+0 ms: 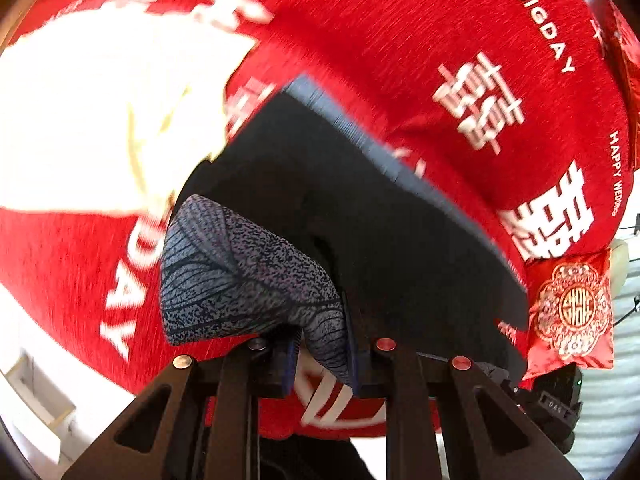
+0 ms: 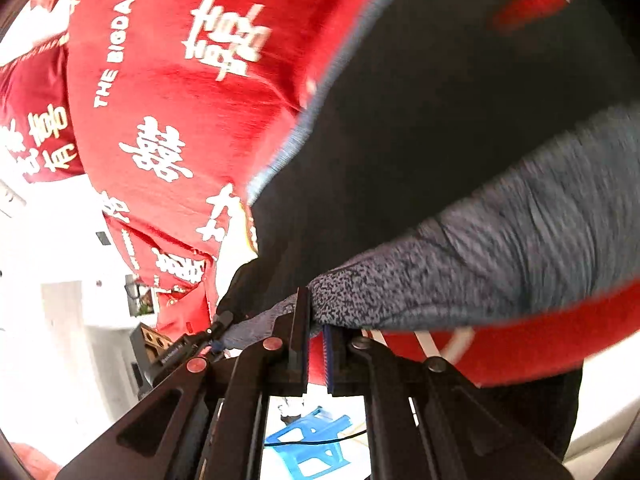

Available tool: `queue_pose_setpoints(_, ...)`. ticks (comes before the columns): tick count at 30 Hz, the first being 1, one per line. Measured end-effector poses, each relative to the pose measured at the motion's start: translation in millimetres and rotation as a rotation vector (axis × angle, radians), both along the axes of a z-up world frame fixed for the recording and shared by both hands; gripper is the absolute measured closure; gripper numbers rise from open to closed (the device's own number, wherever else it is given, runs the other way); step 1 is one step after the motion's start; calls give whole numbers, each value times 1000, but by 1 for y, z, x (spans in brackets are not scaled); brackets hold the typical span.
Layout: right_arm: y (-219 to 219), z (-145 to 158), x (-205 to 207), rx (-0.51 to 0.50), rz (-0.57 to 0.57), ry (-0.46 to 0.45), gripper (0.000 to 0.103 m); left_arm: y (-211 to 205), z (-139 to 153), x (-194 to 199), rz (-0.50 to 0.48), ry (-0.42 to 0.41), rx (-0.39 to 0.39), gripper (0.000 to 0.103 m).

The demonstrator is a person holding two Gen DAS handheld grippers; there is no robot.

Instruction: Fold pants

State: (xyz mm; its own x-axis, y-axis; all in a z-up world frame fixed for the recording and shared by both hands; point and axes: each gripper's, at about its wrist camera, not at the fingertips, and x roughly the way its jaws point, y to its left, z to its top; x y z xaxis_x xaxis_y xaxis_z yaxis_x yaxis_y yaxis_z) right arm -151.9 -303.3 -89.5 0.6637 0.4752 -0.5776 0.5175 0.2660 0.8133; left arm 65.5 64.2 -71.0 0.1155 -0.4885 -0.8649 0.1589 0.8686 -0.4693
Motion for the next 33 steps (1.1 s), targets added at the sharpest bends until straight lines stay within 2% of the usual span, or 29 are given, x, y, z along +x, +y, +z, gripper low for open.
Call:
queue_pose_setpoints(3, -30, 5, 42, -26, 49, -27, 97, -28, 10, 34, -2, -49, 8, 82)
queue_pose_setpoints(6, -62, 1, 91, -41, 101, -18, 97, -54, 6, 69, 7, -78, 20, 82)
queue_pose_setpoints(10, -101, -18, 168, -61, 169, 7, 97, -96, -19, 119, 21, -99, 82, 82)
queue_pose_setpoints(13, -118, -54, 216, -96, 254, 104, 97, -124, -50, 147, 19, -105, 146, 82)
queue_pose_setpoints(17, -129, -91, 243, -96, 312, 178, 96, -149, -84, 170, 32, -111, 262, 73)
queue_pose_setpoints(20, -129, -86, 248, -79, 348, 184, 86, -149, -83, 175, 53, -95, 265, 66)
queue_pose_setpoints(21, -127, -76, 249, -106, 372, 171, 71, -146, -76, 174, 54, -106, 270, 50)
queue_pose_setpoints(22, -121, -60, 252, -161, 412, 148, 51, -142, -67, 170, 58, -138, 298, 32)
queue_pose_setpoints(24, -111, -34, 253, -256, 484, 89, 38, -137, -51, 162, 54, -195, 338, 27)
queue_pose_setpoints(25, -99, -17, 257, -338, 547, 41, 38, -135, -46, 159, 35, -203, 343, 27)
queue_pose_setpoints(28, -65, 1, 284, -539, 716, -12, 38, -134, -47, 151, -22, -187, 359, 27)
queue_pose_setpoints(32, -23, -22, 325, -713, 925, -6, 39, -151, -71, 144, -83, -156, 394, 27)
queue_pose_setpoints(33, -15, -33, 331, -749, 982, 14, 47, -155, -75, 142, -89, -144, 386, 27)
